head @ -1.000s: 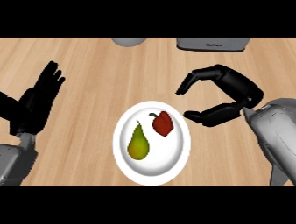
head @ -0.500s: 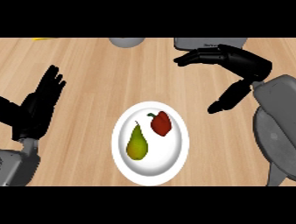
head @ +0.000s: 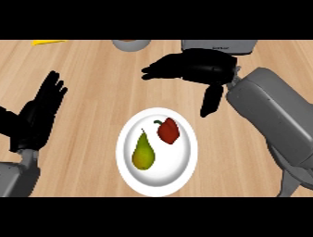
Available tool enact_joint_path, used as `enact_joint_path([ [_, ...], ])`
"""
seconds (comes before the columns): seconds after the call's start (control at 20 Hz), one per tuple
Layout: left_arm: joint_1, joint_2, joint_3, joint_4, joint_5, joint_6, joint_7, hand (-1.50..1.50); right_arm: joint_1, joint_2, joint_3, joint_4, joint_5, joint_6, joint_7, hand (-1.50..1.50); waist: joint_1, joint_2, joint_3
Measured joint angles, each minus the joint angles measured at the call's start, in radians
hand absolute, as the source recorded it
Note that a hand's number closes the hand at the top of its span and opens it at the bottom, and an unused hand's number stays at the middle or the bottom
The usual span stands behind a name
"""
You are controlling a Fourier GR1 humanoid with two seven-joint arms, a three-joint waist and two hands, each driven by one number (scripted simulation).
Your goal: Pick the bell pepper from the plate and place it in the pan
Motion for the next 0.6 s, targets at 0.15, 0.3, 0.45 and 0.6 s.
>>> enact_joint_path([
  [0.15, 0.001, -0.002, 0.002, -0.012, -0.006, 0.005, 0.01, 0.0, -0.043, 0.036, 0.061, 0.021, 0.076, 0.034, 0.049, -1.5, 0.0, -0.001, 0.0],
  [0.3, 0.002, -0.011, -0.001, -0.02, -0.014, 0.015, 0.02, 0.0, -0.053, 0.05, 0.14, 0.038, 0.151, 0.087, 0.082, -1.5, -0.004, -0.001, 0.0],
  [0.45, 0.02, -0.011, 0.012, -0.022, -0.017, 0.008, 0.012, 0.0, -0.041, 0.045, 0.187, 0.006, 0.207, 0.139, 0.102, -1.5, -0.012, -0.003, 0.0],
  [0.6, 0.022, -0.018, 0.019, -0.037, -0.024, 0.01, 0.032, 0.0, -0.003, 0.045, 0.202, -0.049, 0.261, 0.165, 0.124, -1.5, -0.018, -0.004, 0.0],
])
